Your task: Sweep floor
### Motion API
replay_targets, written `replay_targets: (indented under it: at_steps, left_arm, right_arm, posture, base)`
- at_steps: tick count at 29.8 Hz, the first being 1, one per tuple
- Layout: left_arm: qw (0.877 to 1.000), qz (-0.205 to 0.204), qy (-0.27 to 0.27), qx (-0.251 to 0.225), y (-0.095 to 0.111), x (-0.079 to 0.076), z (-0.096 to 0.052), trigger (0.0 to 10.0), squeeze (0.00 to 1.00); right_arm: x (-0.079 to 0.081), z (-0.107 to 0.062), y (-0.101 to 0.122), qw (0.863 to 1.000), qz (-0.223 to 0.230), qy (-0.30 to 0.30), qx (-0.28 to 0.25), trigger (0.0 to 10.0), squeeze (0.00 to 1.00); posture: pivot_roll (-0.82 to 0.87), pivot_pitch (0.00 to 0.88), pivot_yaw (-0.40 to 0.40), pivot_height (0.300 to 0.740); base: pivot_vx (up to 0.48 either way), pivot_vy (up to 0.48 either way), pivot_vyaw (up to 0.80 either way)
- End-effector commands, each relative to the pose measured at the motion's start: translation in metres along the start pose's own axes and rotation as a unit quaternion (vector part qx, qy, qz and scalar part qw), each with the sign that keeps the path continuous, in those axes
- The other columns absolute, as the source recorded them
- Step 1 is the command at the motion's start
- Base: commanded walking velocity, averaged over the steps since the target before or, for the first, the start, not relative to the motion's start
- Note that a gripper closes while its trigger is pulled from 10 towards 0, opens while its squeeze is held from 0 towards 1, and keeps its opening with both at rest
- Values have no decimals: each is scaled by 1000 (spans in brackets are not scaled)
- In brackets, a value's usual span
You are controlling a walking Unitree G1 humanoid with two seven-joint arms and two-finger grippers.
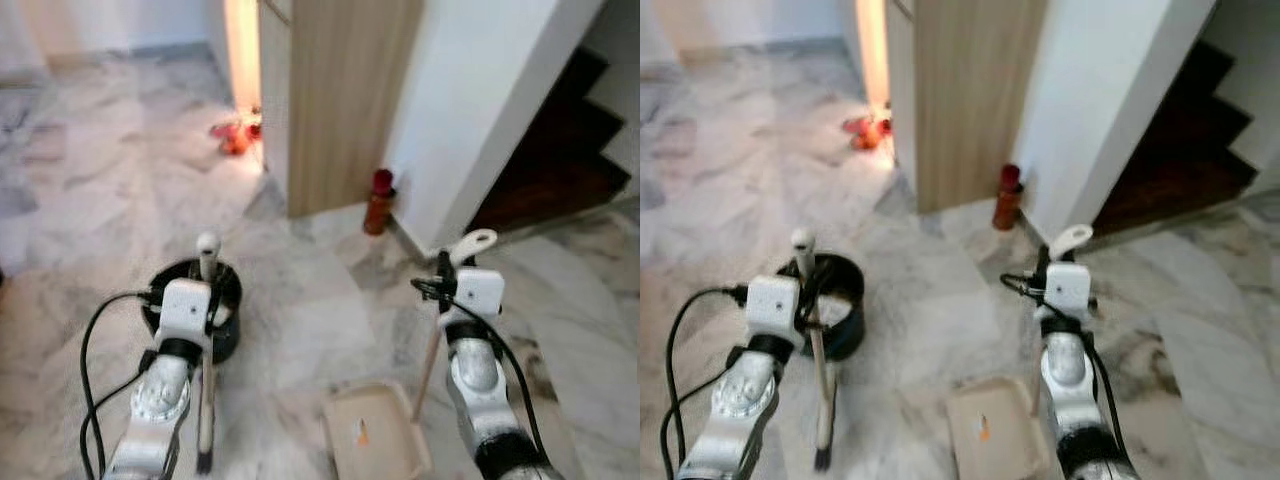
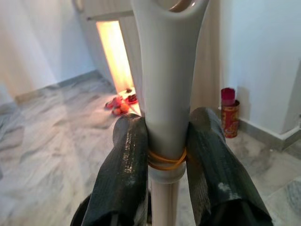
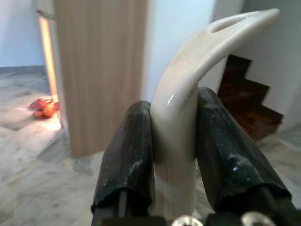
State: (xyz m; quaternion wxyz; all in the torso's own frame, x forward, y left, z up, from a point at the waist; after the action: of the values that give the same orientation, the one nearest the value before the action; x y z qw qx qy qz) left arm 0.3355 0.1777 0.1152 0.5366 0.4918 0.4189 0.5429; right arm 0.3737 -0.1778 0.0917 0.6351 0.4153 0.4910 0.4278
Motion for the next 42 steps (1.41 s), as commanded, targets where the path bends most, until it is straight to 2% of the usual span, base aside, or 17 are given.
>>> replay_targets:
  at_steps: [1, 14, 34, 42]
  left_arm:
    - [1000, 0, -15, -23, 11, -10, 4, 10000, 0]
    - [999, -2, -20, -25, 11, -12, 7, 10000, 0]
    - [1000, -21, 3, -21, 10, -1, 8, 10000, 0]
    - [999, -36, -8, -7, 4, -6, 8, 10000, 0]
  right_arm:
    - [-11, 1, 2, 1000, -4, -14, -7, 10000, 0]
    - [-10, 1, 3, 1000, -4, -14, -9, 10000, 0]
    - [-9, 3, 6, 1000, -1, -13, -13, 10000, 0]
    - [-10, 3, 6, 1000, 1, -17, -12, 10000, 0]
  posture:
    - [60, 23, -31, 740]
    - [54, 0, -33, 740]
    - [50, 50, -41, 740]
    - [44, 51, -37, 740]
  base:
    - [0, 0, -800]
    - [0, 0, -800]
    - [0, 0, -800]
    - [0, 0, -800]
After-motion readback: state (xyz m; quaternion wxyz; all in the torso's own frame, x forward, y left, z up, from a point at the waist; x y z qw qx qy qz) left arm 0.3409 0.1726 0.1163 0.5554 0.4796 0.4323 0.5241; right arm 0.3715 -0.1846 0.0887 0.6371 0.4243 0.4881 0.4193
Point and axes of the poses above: a point about 5 cm out from each wrist's last joint towards the gripper, its own z axis pointing out of the wrist towards the gripper, its own y axis along the axis of the wrist's last joint, x = y × z, the point moved 6 cm from there along z, pointing out of the wrist towards the gripper, and after that the axes turned 9 degrees about -z, right-handed, at the moved point
